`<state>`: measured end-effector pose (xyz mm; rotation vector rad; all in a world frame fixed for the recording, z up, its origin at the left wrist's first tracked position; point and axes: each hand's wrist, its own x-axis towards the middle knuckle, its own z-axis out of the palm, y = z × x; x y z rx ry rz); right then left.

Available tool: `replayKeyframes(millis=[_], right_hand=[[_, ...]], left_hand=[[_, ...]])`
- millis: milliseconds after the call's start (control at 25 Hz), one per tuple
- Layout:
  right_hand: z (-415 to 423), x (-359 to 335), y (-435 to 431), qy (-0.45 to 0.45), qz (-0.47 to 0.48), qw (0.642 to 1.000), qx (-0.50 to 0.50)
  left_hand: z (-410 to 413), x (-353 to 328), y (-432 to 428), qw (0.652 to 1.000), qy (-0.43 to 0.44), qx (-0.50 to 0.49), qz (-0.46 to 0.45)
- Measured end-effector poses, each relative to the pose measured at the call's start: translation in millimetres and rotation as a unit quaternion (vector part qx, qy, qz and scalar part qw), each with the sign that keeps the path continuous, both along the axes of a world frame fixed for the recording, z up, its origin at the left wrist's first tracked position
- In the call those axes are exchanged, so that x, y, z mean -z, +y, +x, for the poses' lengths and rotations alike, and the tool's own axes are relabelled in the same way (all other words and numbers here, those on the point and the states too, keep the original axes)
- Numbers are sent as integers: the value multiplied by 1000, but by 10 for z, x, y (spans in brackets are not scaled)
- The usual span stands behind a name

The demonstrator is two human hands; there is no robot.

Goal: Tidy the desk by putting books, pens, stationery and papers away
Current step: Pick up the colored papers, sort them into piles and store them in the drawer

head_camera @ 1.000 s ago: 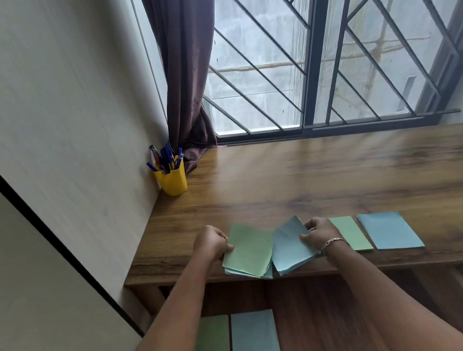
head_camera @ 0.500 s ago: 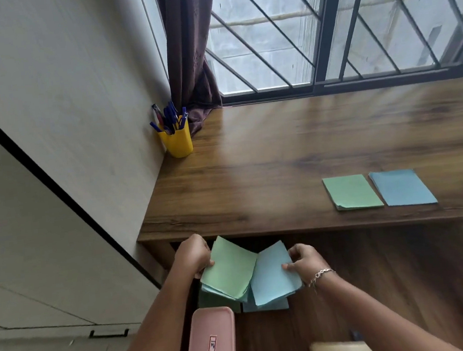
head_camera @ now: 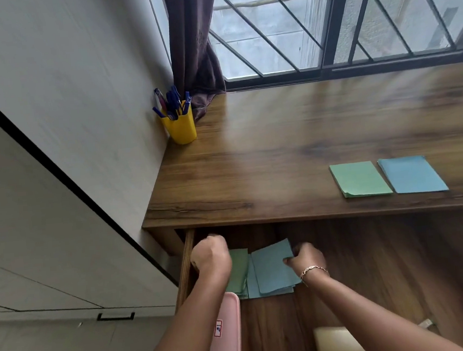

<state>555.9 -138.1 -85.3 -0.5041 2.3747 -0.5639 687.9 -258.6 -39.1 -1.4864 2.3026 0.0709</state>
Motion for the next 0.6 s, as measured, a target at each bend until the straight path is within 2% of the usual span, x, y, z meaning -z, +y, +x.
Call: replayKeyframes(millis=[80, 160, 280, 600], right_hand=[[10, 4, 7, 26, 24, 999, -14], [12, 30, 17, 38, 36, 998, -20], [39, 62, 19, 45, 42, 997, -42], [135, 137, 12, 49, 33, 993, -102]], left_hand=[[-29, 52, 9, 996, 10, 88, 12], [-27, 117, 19, 986, 5, 151, 74], [-8, 197, 22, 979, -27, 165, 115], [46, 275, 52, 980, -69, 166, 87]])
